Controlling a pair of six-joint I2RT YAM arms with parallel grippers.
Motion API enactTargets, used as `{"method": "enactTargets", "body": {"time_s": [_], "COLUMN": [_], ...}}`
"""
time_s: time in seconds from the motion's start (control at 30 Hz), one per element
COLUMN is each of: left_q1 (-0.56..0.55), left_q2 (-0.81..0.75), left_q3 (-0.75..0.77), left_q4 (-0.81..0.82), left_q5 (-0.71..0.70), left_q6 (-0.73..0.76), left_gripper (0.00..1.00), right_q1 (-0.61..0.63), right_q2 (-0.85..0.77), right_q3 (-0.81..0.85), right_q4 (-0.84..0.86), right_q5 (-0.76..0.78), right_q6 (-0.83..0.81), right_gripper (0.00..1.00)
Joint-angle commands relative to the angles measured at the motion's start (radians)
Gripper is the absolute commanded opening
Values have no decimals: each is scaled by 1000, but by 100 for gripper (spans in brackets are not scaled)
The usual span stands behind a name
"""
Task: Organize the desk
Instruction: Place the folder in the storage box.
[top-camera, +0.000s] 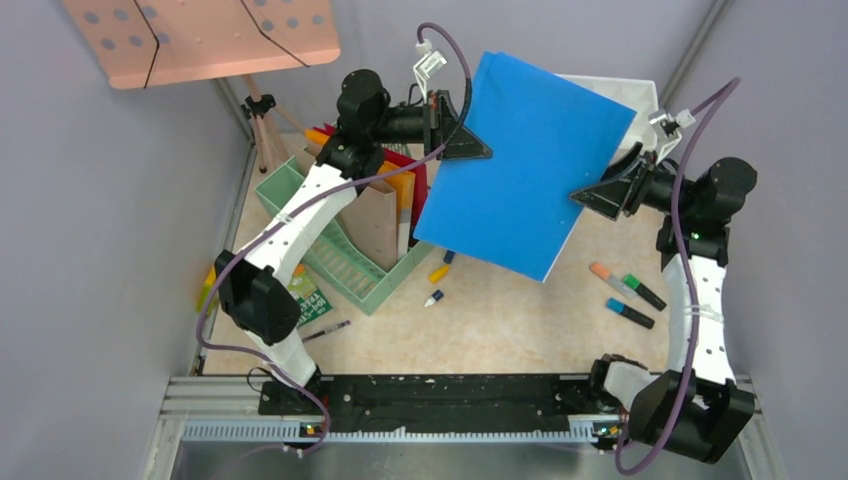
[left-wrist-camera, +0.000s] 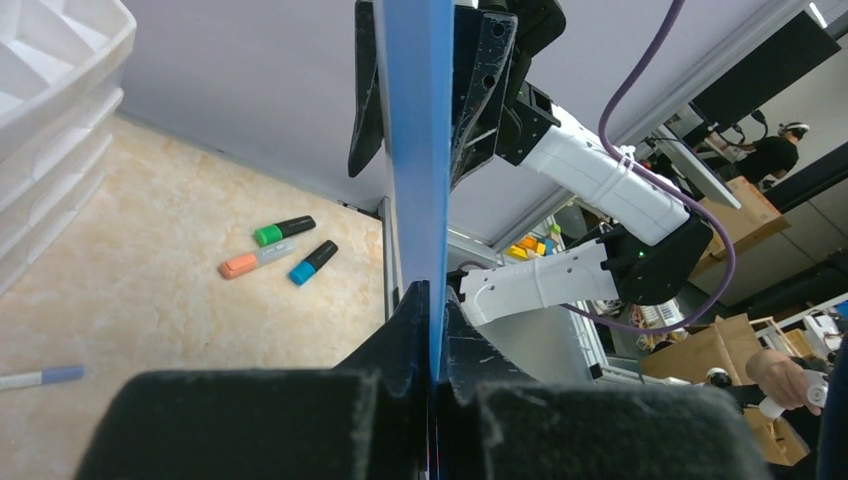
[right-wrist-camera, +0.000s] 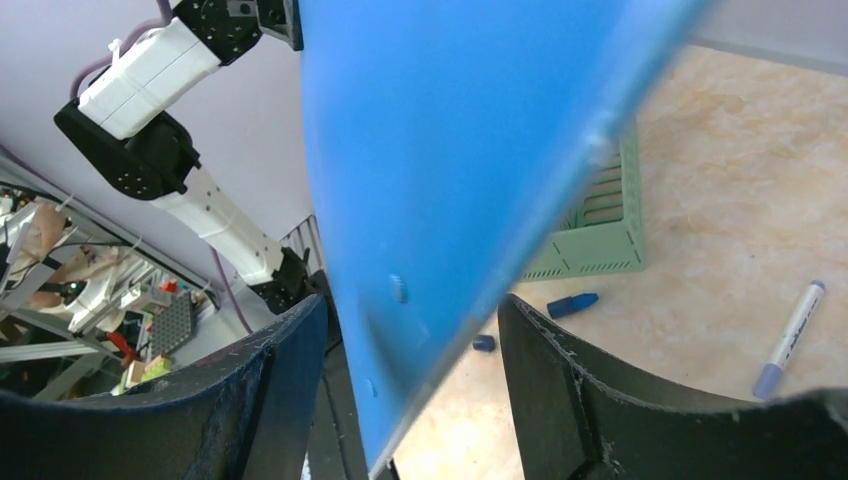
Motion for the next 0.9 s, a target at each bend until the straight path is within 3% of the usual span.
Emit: {"method": "enactTargets", "body": {"time_s": [0.0, 0.2, 0.37, 0.57, 0.73, 0.87], "left_q1": [10, 14, 14, 15, 14, 15], "left_q2": [-72, -64, -45, -47, -54, -51], "left_q3": [-46, -87, -106, -131, -117, -54], "left_q4": [206, 293, 337, 269, 125, -60], "left_q5": [6, -19, -38, -52, -69, -96], "left_q6": [-85, -127, -156, -72, 52, 191], "left_gripper": [0, 0, 0, 0, 0, 0], "right_q1": [34, 99, 121, 122, 122, 122], "right_q2": [-35, -41, -50, -47, -44, -47], "right_q3": [-2, -76, -99, -97, -75, -30], "right_q4": [67, 284, 343, 475, 487, 357], "right_q5": [27, 54, 72, 67, 59, 76], "right_q6": [2, 179, 203, 298, 301, 193], "right_gripper": [63, 61, 56, 32, 0, 0]}}
